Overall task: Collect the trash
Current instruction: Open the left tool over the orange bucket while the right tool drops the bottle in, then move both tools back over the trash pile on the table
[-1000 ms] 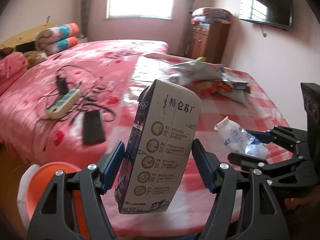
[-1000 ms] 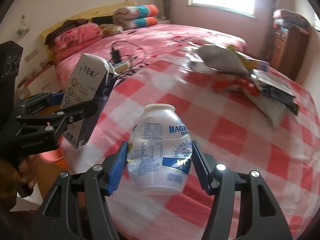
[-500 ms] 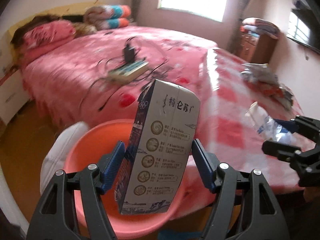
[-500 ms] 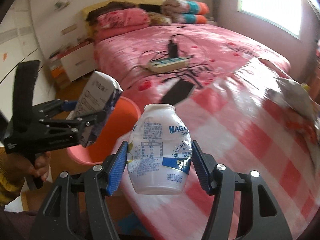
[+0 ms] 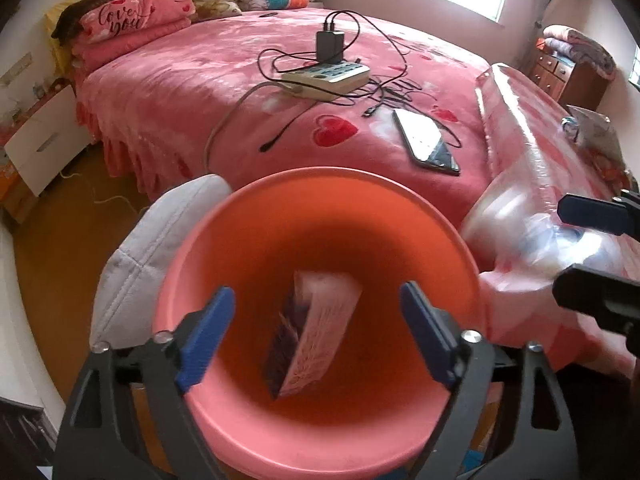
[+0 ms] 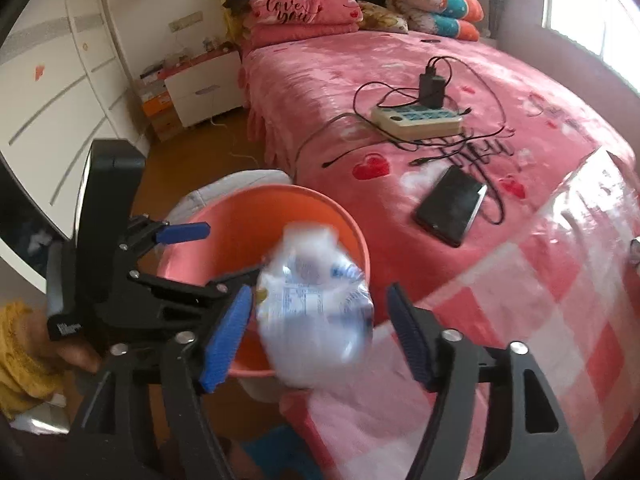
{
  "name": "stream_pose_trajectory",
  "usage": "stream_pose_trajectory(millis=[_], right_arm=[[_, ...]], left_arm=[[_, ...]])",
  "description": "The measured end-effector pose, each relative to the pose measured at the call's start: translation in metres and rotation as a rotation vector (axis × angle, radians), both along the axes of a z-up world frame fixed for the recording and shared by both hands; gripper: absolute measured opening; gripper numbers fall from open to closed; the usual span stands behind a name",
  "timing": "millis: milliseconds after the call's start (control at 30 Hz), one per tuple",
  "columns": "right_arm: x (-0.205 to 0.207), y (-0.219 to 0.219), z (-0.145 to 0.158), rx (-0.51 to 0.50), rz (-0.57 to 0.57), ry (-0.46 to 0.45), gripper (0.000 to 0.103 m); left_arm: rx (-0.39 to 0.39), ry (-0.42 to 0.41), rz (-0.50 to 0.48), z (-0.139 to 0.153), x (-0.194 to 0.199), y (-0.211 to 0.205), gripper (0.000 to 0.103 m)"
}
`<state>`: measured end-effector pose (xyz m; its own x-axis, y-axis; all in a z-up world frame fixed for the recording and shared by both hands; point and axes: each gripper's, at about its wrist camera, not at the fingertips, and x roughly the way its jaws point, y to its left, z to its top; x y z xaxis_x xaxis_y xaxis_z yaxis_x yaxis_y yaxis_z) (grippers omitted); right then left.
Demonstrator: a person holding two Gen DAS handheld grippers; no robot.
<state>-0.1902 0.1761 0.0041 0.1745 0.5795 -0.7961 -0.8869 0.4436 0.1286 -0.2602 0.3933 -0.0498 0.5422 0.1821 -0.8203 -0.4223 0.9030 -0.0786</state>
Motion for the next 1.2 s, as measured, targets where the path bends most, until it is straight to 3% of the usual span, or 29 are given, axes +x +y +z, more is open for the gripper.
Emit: stream_pose_trajectory(millis=[500,667,900,1200], right_arm=[[0.036,-0.081,0.014,0.151,-0.289,-0.008,0.088],[0.05,-0.117,0.014,0.205,-0.376,0.02,0.089],[0.063,-0.169,0.016,0.269,-0.463,0.042,0.089],[0.084,-0.238,0.016,0.347,-0.601,0.071,0.09]], left_arm=[[0.061,-0.051,0.009,0.013,0.011,-0.006,0.089],[0.117,-0.052,-0.043,0.029,0.02,-0.029,0.089],[0.076,-0.054,-0.066,0.047,0.036,-0.054,0.089],[0.093,-0.085,-0.206,0.084,0.076,-0.115,0.089]])
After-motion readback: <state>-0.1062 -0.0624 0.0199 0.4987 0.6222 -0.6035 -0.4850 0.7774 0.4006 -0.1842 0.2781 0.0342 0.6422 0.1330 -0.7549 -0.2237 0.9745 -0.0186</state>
